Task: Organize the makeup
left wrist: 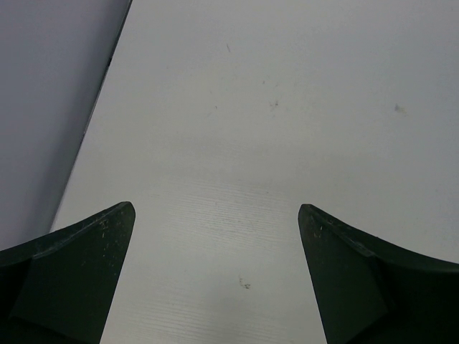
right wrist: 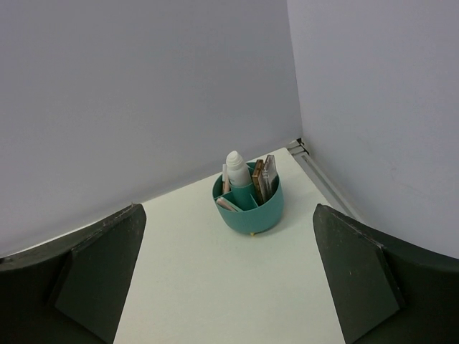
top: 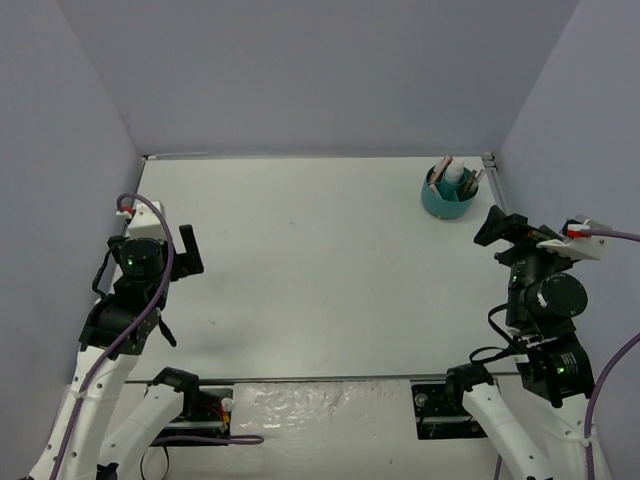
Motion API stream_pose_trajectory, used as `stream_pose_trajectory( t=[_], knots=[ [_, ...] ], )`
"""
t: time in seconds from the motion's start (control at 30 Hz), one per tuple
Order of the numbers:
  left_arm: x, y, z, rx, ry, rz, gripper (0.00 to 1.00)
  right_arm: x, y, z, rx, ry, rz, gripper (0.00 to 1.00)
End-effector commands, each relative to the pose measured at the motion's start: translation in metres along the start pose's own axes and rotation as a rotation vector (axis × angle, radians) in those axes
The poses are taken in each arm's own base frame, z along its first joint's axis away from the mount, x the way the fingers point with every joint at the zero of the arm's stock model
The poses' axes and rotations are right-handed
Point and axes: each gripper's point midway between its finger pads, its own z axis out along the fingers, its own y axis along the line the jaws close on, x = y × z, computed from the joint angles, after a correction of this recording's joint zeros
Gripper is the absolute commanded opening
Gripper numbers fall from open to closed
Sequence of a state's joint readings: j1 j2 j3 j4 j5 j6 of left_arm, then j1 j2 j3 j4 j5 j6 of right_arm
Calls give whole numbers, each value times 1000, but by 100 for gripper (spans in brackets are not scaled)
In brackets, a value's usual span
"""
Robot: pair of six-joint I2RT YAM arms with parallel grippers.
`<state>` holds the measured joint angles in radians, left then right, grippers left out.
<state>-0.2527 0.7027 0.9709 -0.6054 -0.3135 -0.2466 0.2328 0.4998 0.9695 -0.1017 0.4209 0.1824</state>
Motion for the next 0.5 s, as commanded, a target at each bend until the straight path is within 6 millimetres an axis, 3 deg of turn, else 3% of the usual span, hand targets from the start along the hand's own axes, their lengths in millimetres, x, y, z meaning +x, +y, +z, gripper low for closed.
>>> stream_pose_trajectory(
  t=[0.0,0.47],
  knots=[
    [-13,4,3,-30,-52,-32,97,-7,1,10,31,-30,1,100],
    [-4,-2,4,6,-45,-45,97,4,6,17,23,4,-9,100]
  ],
)
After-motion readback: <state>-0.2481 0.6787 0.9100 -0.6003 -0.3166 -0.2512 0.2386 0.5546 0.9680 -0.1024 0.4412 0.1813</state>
